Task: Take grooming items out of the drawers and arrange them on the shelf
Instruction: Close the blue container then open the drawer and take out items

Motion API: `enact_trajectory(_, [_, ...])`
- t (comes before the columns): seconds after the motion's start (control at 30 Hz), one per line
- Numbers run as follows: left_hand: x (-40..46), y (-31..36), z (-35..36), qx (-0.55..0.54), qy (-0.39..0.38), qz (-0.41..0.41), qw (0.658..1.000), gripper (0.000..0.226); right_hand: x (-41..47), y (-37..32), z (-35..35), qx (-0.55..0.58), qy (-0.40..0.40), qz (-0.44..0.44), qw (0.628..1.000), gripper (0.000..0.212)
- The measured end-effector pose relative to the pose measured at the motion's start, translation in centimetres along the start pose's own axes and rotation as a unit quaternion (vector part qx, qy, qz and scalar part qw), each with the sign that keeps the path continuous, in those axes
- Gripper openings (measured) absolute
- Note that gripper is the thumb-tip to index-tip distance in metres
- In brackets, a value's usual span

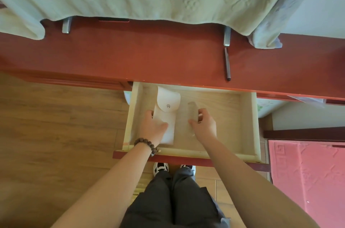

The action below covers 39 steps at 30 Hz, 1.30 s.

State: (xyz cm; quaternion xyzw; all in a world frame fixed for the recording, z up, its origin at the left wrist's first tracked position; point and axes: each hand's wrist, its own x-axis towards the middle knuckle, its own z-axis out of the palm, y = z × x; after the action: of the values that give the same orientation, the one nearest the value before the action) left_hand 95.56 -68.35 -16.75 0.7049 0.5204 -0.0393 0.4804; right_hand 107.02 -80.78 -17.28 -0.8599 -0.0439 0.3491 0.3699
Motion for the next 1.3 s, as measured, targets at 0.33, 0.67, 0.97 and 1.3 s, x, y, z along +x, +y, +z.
enact_trajectory(0.33, [-1.0, 8.7, -5.7, -0.166, 0.05, 0.108, 0.979, 0.043, -0.6, -8.6, -6.2, 0.09, 0.064, -0.109, 0.988, 0.022])
enact_trajectory(0.67, [9.4, 15.9, -4.1, -0.071, 0.052, 0.141, 0.986, 0.038, 8.9, -13.5, -7.2, 0.011, 0.124, -0.136, 0.983, 0.027])
enact_trajectory(0.97, [11.3, 13.8, -1.8, 0.102, 0.131, 0.177, 0.97, 0.049, 10.5, -12.5, -4.9, -0.091, 0.194, -0.141, 0.967, 0.033])
enact_trajectory(1.3, [10.9, 11.8, -1.2, 0.302, 0.2, 0.192, 0.912, 0.068, 10.3, -12.9, -3.8, -0.237, 0.214, -0.088, 0.944, 0.024])
